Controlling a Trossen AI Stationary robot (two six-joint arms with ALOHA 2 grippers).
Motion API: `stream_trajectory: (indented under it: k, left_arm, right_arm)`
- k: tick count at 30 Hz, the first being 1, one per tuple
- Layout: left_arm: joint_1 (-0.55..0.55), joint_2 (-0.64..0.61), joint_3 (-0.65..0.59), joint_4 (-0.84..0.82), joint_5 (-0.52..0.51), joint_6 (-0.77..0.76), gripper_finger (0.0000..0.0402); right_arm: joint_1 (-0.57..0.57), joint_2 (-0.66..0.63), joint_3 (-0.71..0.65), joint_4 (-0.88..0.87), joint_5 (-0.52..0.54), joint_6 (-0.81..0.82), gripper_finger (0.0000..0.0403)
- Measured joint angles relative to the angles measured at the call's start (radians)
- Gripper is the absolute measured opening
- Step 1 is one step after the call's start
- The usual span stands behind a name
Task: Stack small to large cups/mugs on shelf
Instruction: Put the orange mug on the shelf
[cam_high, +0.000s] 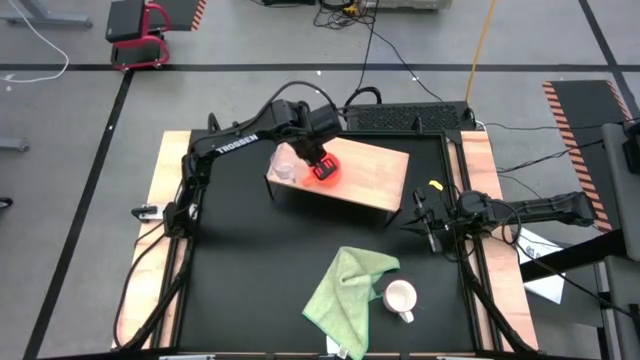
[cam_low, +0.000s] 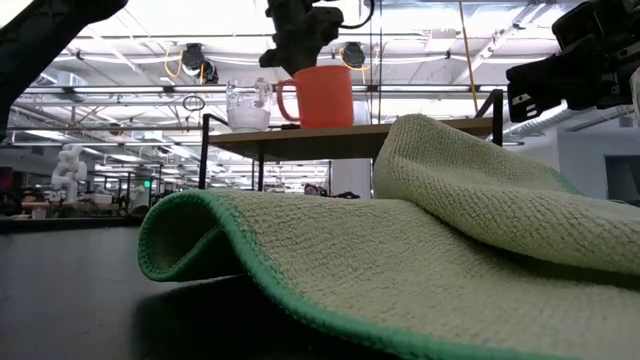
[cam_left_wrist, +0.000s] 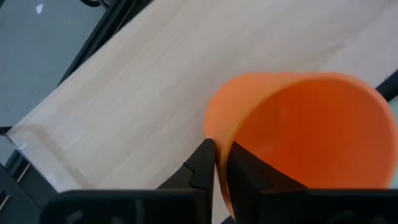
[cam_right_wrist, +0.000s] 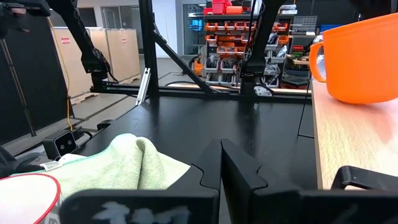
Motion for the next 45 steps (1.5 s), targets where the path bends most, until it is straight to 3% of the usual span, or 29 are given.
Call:
stream_trajectory:
  k: [29,40,45]
  left_arm:
    - [0.001,-0.013,0.0,0.036,-0.029,0.081,0.0054]
    - [-0.005,-0.125,0.0,0.077,-0.032,0.111,0.0094]
    - [-0.046,-0.214,0.0,0.076,-0.107,0.148,0.0094]
  right_arm:
    - [0.0,0.0,0.0,-0.001,0.0,0.0,0.0]
    - [0.0,0.0,0.0,-0.007,0.0,0.0,0.0]
    - [0.0,0.0,0.0,-0.009,0.0,0.0,0.0]
